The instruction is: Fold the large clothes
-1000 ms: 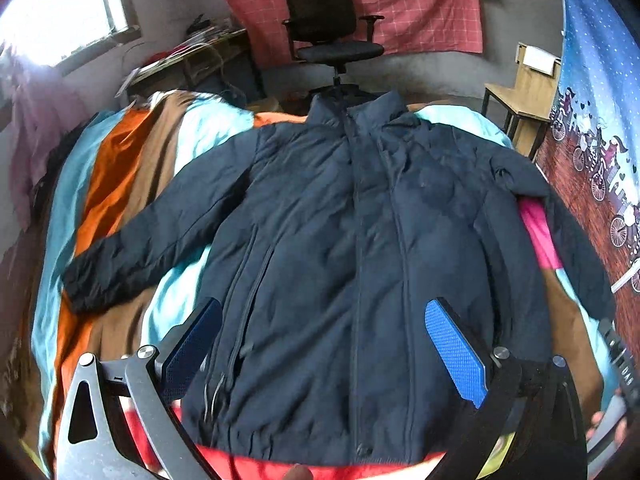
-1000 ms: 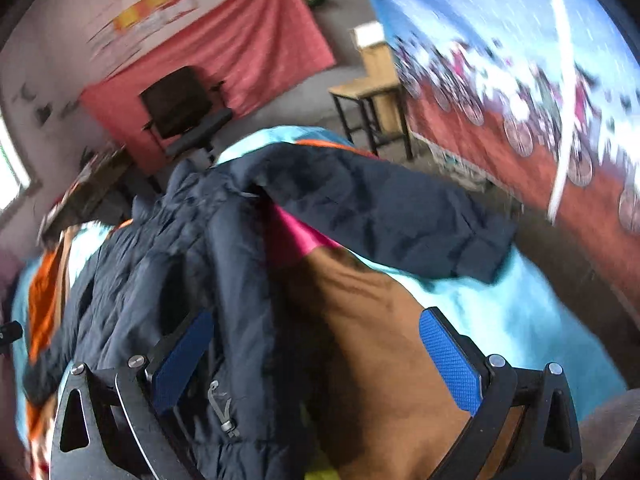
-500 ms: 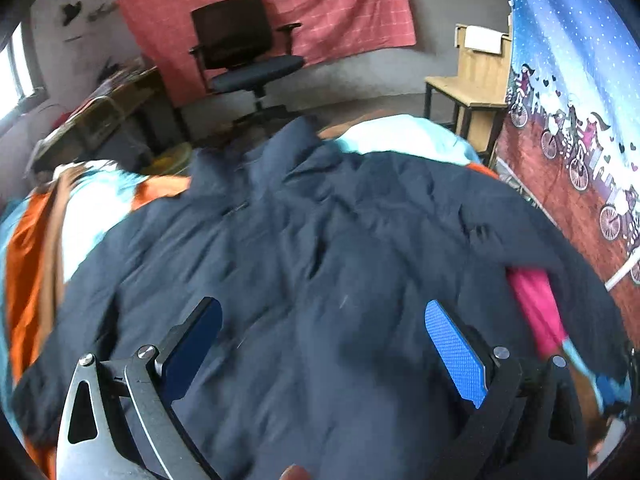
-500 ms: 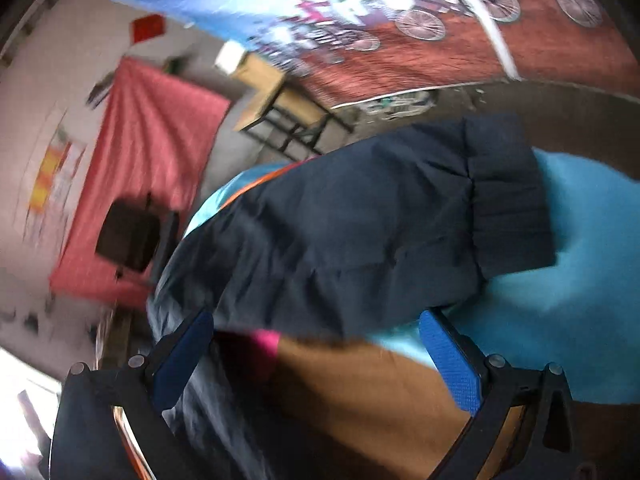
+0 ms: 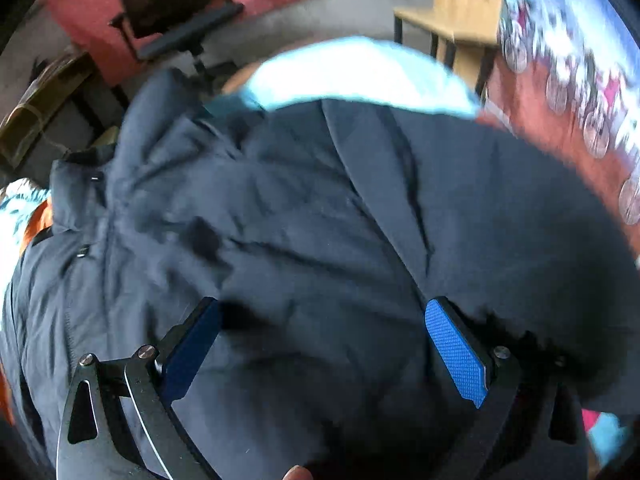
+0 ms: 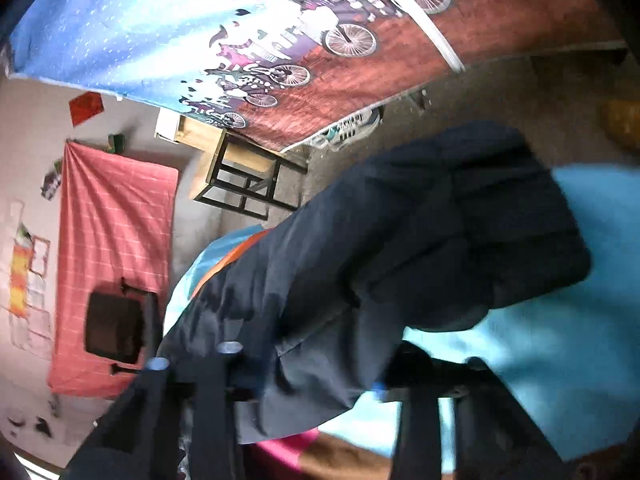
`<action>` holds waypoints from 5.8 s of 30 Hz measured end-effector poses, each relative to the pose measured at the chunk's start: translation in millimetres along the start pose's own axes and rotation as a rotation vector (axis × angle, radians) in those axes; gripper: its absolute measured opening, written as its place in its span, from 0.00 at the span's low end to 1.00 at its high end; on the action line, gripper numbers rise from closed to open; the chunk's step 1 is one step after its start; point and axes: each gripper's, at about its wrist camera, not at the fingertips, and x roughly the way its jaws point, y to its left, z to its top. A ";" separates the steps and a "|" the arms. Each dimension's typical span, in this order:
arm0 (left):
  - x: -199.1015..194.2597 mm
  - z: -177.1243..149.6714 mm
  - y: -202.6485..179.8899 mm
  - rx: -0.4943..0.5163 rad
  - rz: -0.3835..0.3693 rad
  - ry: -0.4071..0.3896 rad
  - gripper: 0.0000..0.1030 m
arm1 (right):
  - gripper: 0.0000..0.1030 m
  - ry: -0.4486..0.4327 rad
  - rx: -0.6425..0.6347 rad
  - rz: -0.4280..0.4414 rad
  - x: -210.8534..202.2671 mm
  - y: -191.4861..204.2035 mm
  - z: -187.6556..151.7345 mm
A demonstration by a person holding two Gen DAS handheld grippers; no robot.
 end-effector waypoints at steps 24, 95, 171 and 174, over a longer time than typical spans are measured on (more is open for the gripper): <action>-183.2 -182.2 285.8 -0.449 -0.151 -0.227 0.97 | 0.13 0.097 -1.150 0.577 -94.4 345.6 -259.5; -315.8 -582.1 480.3 -1.440 0.180 -0.304 0.76 | 0.64 0.379 -1.835 0.404 45.4 292.9 -565.0; -250.9 -241.6 148.8 -0.284 -0.270 -0.400 0.81 | 0.84 0.780 -0.918 0.494 81.1 216.9 -199.2; -253.9 -251.5 177.7 -0.366 -0.204 -0.399 0.81 | 0.78 0.809 -0.929 0.491 72.7 211.1 -217.4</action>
